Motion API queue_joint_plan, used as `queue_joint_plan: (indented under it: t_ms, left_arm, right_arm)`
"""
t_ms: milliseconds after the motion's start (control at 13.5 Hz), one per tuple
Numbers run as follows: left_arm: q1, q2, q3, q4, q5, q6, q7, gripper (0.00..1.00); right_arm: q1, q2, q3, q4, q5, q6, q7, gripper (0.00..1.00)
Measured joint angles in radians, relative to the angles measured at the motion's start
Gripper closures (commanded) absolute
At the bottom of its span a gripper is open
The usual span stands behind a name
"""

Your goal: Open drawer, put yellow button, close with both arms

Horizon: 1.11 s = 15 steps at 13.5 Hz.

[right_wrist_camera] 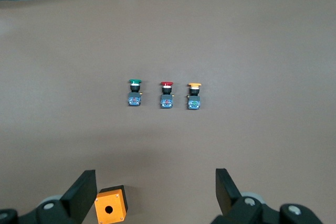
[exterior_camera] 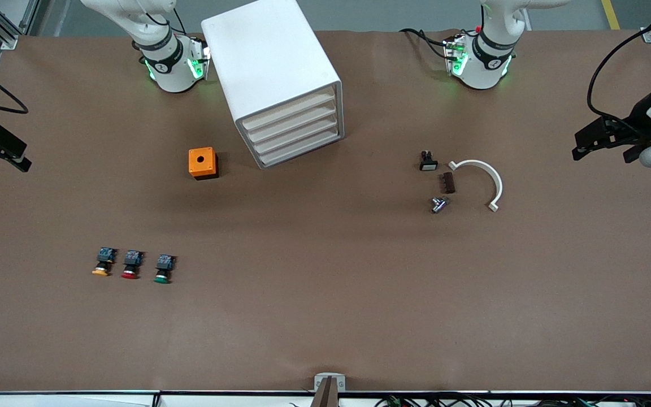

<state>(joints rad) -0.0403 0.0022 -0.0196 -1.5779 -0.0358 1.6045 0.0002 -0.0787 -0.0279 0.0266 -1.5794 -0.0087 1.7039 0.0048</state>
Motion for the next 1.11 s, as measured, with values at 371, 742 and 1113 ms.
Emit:
queue_joint_plan:
  t_ms: [371, 742, 1113]
  left_arm:
    - [0.000, 0.002, 0.000, 0.000, 0.000, 0.000, 0.000, 0.00]
    - [-0.001, 0.056, 0.000, -0.002, 0.000, -0.005, 0.000, 0.00]
    - [-0.013, 0.136, -0.009, -0.013, 0.000, -0.006, -0.003, 0.00]
  right_arm:
    - [0.000, 0.000, 0.000, 0.000, 0.000, 0.000, 0.000, 0.00]
    - [0.000, 0.025, -0.002, -0.010, 0.000, -0.002, 0.000, 0.00]
    - [-0.008, 0.176, -0.005, -0.016, 0.000, 0.061, 0.000, 0.00]
